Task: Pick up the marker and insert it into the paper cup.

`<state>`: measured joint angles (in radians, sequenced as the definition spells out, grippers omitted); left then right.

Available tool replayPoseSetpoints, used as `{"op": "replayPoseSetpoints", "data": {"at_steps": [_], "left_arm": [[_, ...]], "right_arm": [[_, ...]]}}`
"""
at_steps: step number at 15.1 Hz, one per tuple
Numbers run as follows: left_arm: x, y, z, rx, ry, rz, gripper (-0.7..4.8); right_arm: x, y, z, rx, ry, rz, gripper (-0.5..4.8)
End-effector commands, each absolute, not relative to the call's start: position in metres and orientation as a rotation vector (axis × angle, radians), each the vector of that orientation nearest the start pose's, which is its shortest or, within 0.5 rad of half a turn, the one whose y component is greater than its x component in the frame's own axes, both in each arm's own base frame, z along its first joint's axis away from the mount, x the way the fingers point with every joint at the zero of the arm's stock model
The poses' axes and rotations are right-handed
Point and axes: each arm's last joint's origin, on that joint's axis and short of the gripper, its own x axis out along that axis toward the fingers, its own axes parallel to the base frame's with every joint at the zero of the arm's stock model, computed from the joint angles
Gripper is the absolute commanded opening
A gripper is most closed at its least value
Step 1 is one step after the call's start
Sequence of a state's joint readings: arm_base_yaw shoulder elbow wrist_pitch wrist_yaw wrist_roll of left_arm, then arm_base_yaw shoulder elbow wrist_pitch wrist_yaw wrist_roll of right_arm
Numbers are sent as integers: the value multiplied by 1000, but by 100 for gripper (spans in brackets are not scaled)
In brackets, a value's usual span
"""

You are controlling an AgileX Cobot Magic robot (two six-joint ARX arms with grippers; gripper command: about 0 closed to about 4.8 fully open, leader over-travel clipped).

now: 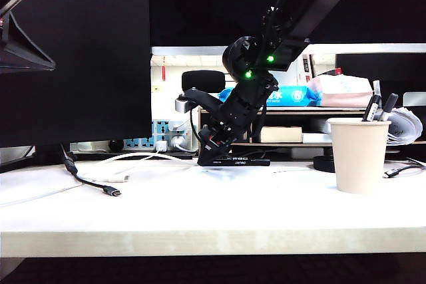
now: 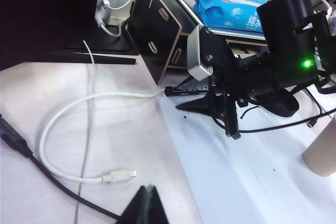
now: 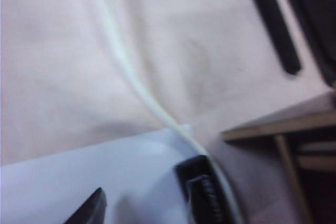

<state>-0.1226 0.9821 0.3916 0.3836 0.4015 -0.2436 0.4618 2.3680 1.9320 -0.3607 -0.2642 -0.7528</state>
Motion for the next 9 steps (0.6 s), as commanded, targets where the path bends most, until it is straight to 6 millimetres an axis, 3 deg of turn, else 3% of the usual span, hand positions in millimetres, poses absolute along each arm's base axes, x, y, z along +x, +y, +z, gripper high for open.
{"op": "replayPoseSetpoints", "data": {"at_steps": [1,5,9], "left_arm": [[200,-37,220,-263,250,-506,-5],[200,-36,221,-263,249,-505,-5],[200,-37,221,-263,247,-507,-5]], "right_arm": [[469,241,177,-785,468,903,207],[474,241,179,-813,427,825,207],[475,241,168,-824,462,813,206]]}}
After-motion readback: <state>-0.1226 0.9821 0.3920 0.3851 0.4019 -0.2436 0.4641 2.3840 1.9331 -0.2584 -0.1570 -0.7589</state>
